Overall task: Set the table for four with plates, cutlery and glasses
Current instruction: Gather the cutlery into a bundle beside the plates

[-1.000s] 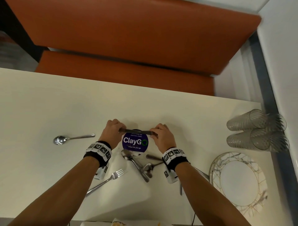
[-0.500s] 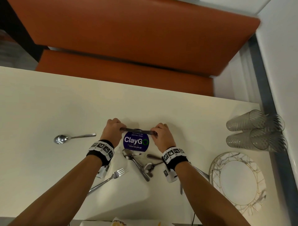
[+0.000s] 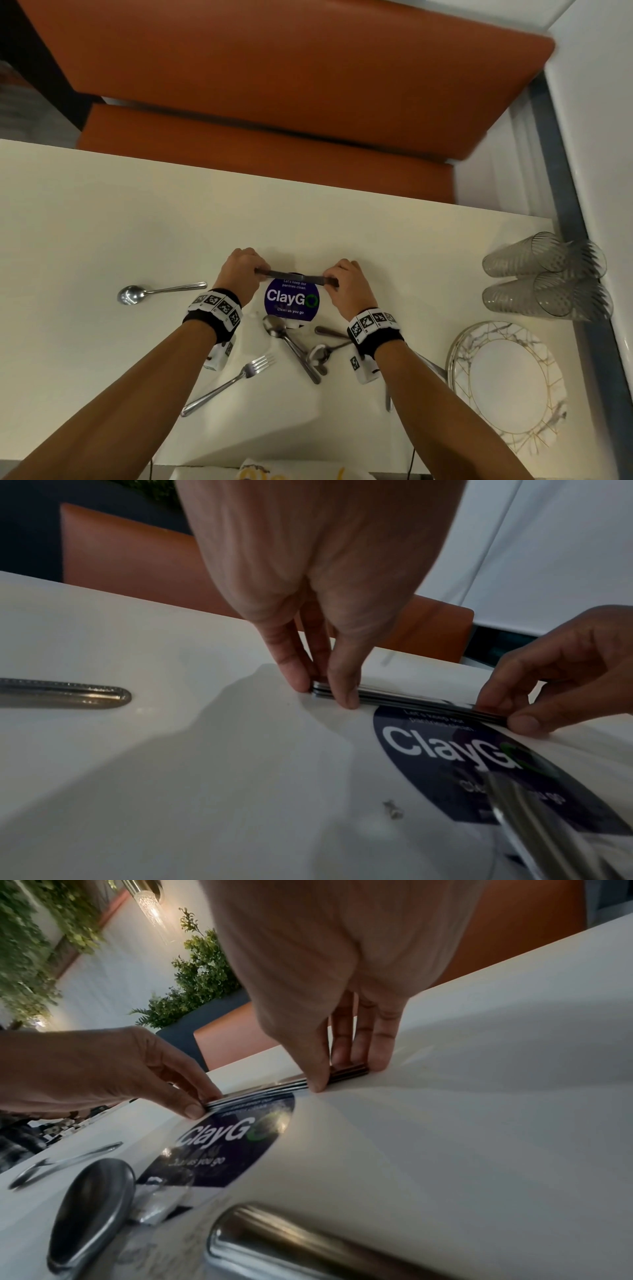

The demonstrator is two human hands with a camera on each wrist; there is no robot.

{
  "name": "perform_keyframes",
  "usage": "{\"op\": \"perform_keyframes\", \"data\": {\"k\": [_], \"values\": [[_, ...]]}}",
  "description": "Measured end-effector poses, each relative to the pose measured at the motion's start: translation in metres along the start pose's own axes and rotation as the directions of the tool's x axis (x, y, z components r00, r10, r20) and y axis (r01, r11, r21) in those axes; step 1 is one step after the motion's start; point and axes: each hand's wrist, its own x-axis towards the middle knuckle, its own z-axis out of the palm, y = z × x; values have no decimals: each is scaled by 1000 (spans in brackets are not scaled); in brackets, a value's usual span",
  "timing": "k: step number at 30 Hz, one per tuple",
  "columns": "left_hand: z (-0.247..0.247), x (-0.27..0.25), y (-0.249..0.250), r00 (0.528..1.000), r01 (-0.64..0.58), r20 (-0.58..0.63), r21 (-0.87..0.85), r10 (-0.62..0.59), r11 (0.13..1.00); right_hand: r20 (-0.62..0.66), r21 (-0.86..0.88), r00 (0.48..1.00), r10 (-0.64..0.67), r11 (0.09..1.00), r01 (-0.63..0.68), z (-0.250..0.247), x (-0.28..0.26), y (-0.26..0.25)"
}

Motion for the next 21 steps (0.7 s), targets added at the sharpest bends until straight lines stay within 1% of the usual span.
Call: {"op": "perform_keyframes", "data": {"k": [7,9,12,14,15,16,17,19,21], "values": [[1,-6,-5,1000,28,5,-3,-28,1000,-10,-20,1000,30,999,-30,2,-4,0],[-3,-12,-6,998,59,7,26,-59,998,-48,-20,998,41,999,-42,1,-7,0],[-7,-25,-8,994,81,-71,38,-78,996,-142,-21,990,26,999,-30,-3,-17,-3],[-7,-36,-8,987,74,-143,29,-69,997,-165,25,986,20,1000,-16,-5,-27,-6],[-7,-42,-8,984,60,-171,20,-56,998,-146,51,989,14,999,-7,-5,-34,-9],[-6,-47,-8,980,46,-192,7,-44,999,-96,65,995,7,998,-1,-5,-41,-9],[-6,-52,-7,979,37,-200,-9,-38,999,-19,68,1000,2,998,-1,-4,-47,-10],[-4,-64,-4,980,19,-199,-37,-26,999,140,19,990,-9,1000,6,-2,-62,-13],[-1,-75,-2,981,-2,-195,-65,-10,998,244,-61,970,-3,998,19,1,-78,-19]]}}
